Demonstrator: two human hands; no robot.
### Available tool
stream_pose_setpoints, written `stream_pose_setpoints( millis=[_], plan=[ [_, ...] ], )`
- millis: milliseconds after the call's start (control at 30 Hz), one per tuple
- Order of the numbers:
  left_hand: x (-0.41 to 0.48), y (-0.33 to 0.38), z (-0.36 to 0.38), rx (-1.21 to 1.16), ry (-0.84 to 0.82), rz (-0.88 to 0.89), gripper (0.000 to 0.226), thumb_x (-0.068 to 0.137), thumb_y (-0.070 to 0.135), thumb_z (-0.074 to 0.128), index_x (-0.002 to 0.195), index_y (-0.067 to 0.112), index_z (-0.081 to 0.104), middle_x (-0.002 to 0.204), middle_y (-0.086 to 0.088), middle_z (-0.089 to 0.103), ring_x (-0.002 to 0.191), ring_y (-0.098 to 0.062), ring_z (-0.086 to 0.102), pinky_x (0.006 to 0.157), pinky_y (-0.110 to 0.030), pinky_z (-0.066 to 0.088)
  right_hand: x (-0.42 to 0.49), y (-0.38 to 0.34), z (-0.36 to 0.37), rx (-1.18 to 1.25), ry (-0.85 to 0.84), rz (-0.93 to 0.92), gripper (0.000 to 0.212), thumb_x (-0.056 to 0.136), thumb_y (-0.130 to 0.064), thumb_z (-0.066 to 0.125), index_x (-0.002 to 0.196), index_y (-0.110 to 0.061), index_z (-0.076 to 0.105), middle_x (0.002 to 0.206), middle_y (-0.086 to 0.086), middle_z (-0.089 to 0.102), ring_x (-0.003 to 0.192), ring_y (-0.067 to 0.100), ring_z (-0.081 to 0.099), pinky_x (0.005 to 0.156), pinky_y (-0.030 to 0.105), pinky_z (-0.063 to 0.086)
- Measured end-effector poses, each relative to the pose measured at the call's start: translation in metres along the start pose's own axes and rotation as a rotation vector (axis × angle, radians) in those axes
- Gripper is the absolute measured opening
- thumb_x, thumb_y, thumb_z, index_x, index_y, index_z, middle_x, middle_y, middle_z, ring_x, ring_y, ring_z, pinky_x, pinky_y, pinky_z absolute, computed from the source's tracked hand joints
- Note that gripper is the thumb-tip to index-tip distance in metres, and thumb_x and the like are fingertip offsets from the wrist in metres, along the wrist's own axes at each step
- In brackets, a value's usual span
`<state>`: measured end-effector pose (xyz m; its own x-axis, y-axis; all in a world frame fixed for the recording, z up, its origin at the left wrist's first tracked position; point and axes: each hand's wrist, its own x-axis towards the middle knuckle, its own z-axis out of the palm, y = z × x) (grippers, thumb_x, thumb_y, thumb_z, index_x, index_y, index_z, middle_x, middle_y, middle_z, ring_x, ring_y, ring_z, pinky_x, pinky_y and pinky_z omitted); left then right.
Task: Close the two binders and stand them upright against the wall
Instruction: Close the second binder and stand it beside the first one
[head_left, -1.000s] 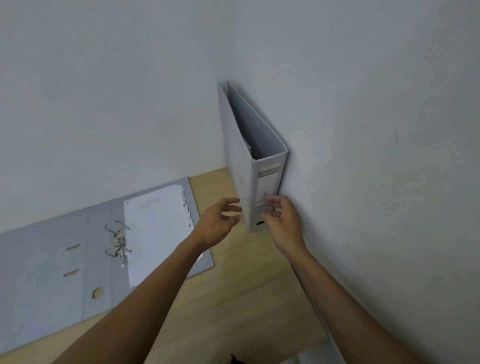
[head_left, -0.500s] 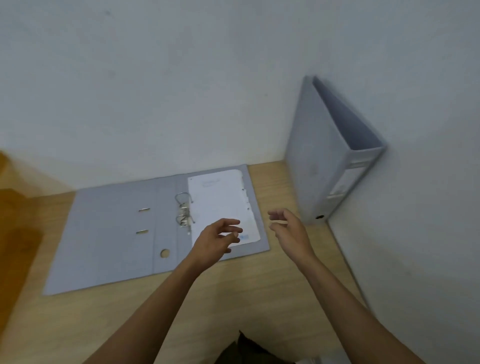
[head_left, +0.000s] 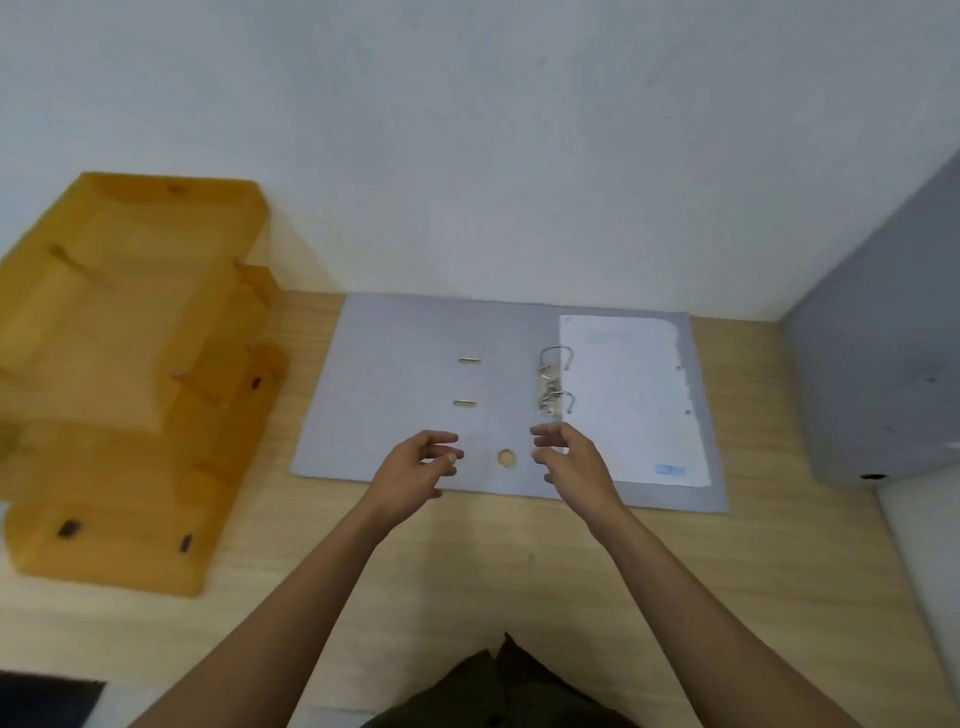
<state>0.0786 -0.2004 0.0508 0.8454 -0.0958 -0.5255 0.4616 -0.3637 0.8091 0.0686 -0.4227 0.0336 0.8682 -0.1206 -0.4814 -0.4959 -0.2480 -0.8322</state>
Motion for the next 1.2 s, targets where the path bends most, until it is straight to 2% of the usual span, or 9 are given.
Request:
stream_pose_setpoints(
  millis=[233, 367, 467, 567, 633, 867, 967, 1100, 1200],
  plan=[
    [0.023, -0.049, -0.079, 0.049, 0.046, -0.235, 0.039, 0.098, 0.023, 0.060, 0.136, 0.014, 0.056, 0.132, -0.006, 0.062, 0.115, -0.022, 0.062, 0.094, -0.041, 0.054, 0.029, -0.001, 0.075, -0.078, -0.160, 0.137, 0.028, 0.092, -0.018, 0.057, 0.119, -0.022, 0.063, 0.120, 0.001, 0.063, 0.113, 0.020, 0.061, 0.102, 0.047, 0.049],
    [0.049, -0.070, -0.104, 0.235, 0.271, -0.309, 0.060, 0.093, 0.022, 0.065, 0.148, 0.010, 0.043, 0.154, -0.012, 0.040, 0.138, -0.033, 0.042, 0.111, -0.044, 0.040, 0.035, -0.004, 0.096, -0.052, -0.233, 0.160, 0.034, 0.093, -0.027, 0.060, 0.127, -0.026, 0.060, 0.131, 0.000, 0.058, 0.122, 0.018, 0.056, 0.104, 0.045, 0.048],
    [0.059, -0.075, -0.111, 0.289, 0.385, -0.365, 0.075, 0.088, 0.024, 0.069, 0.153, 0.012, 0.035, 0.159, -0.014, 0.032, 0.143, -0.039, 0.031, 0.110, -0.046, 0.036, 0.038, -0.007, 0.102, -0.066, -0.254, 0.165, 0.043, 0.093, -0.032, 0.060, 0.135, -0.028, 0.056, 0.135, -0.003, 0.055, 0.123, 0.014, 0.055, 0.106, 0.044, 0.047],
    [0.067, -0.078, -0.120, 0.275, 0.444, -0.419, 0.081, 0.082, 0.029, 0.073, 0.152, 0.011, 0.036, 0.153, -0.018, 0.040, 0.137, -0.041, 0.038, 0.109, -0.050, 0.039, 0.039, -0.011, 0.103, -0.095, -0.265, 0.167, 0.046, 0.094, -0.034, 0.060, 0.139, -0.029, 0.053, 0.138, -0.004, 0.054, 0.125, 0.015, 0.054, 0.108, 0.046, 0.045],
    [0.071, -0.073, -0.130, 0.108, 0.450, -0.416, 0.076, 0.083, 0.029, 0.074, 0.148, 0.007, 0.042, 0.147, -0.018, 0.049, 0.131, -0.040, 0.049, 0.107, -0.051, 0.044, 0.039, -0.015, 0.102, -0.102, -0.274, 0.164, 0.048, 0.094, -0.037, 0.059, 0.140, -0.030, 0.051, 0.141, -0.004, 0.053, 0.127, 0.015, 0.053, 0.109, 0.045, 0.044],
    [0.038, -0.016, -0.144, -0.098, 0.253, -0.106, 0.030, 0.089, 0.029, 0.073, 0.116, 0.019, 0.068, 0.118, -0.001, 0.073, 0.093, -0.015, 0.071, 0.073, -0.030, 0.057, 0.023, -0.043, 0.103, -0.061, -0.311, 0.048, 0.053, 0.093, -0.051, 0.054, 0.144, -0.038, 0.048, 0.149, -0.014, 0.046, 0.133, 0.008, 0.045, 0.115, 0.046, 0.038],
    [0.016, 0.018, -0.131, -0.150, 0.083, 0.017, 0.021, 0.096, 0.035, 0.064, 0.114, 0.027, 0.069, 0.121, 0.000, 0.075, 0.101, -0.017, 0.074, 0.088, -0.040, 0.059, 0.014, -0.066, 0.103, -0.045, -0.316, -0.045, 0.053, 0.093, -0.054, 0.053, 0.144, -0.039, 0.048, 0.146, -0.019, 0.047, 0.133, 0.007, 0.045, 0.114, 0.045, 0.038],
    [-0.003, 0.059, -0.092, -0.482, -0.213, 0.158, 0.055, 0.101, 0.057, 0.038, 0.142, 0.027, 0.056, 0.136, 0.001, 0.068, 0.125, -0.020, 0.064, 0.104, -0.043, 0.050, -0.001, -0.098, 0.088, 0.032, -0.287, -0.135, 0.042, 0.098, -0.049, 0.050, 0.138, -0.037, 0.054, 0.141, -0.017, 0.052, 0.132, 0.008, 0.049, 0.108, 0.043, 0.046],
    [-0.010, 0.081, -0.052, -0.554, -0.328, 0.225, 0.065, 0.101, 0.062, 0.018, 0.144, 0.029, 0.054, 0.141, -0.002, 0.064, 0.131, -0.020, 0.059, 0.109, -0.041, 0.047, -0.019, -0.110, 0.060, 0.102, -0.246, -0.179, 0.038, 0.100, -0.051, 0.044, 0.134, -0.039, 0.057, 0.140, -0.015, 0.056, 0.127, 0.008, 0.055, 0.102, 0.041, 0.050]
  ],
)
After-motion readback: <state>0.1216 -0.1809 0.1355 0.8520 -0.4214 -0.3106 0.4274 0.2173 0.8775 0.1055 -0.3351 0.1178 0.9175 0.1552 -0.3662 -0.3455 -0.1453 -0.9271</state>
